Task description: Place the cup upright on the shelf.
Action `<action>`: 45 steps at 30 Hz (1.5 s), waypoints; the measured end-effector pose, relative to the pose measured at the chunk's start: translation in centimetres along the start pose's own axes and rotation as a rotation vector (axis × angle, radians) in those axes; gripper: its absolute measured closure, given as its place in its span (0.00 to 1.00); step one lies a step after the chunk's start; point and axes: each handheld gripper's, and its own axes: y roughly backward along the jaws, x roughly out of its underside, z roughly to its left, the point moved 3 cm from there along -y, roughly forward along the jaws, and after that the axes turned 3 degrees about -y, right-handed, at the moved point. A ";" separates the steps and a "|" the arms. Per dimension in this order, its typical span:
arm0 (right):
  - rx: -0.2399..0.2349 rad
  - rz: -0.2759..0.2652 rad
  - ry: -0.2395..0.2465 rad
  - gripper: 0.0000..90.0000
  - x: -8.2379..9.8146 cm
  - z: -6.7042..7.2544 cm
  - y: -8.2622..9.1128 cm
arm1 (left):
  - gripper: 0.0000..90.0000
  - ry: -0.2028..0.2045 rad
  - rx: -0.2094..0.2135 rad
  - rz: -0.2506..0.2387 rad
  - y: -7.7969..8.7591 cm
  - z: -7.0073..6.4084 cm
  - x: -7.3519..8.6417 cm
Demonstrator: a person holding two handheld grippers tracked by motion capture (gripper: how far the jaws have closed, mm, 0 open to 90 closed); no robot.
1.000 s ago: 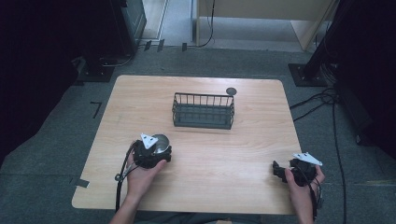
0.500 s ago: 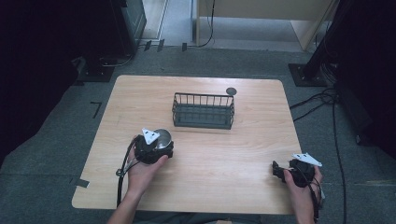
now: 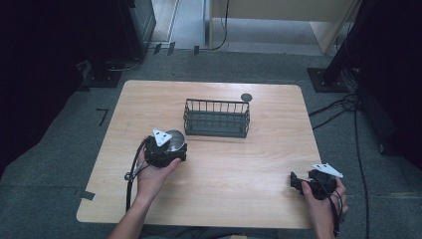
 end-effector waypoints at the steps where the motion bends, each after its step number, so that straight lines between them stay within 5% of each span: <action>1: 0.000 0.000 0.000 0.00 0.0 0.0 0.0 | 0.21 0.000 0.001 -0.002 0.0 0.0 -0.2; 27: 0.000 -0.001 0.000 0.00 0.0 0.0 0.0 | 0.21 -0.034 0.030 -0.054 -1.0 -0.9 -5.9; 45: -0.001 0.000 -0.001 0.00 0.0 0.0 0.0 | 0.21 -0.021 0.044 -0.095 -2.5 -1.0 -9.4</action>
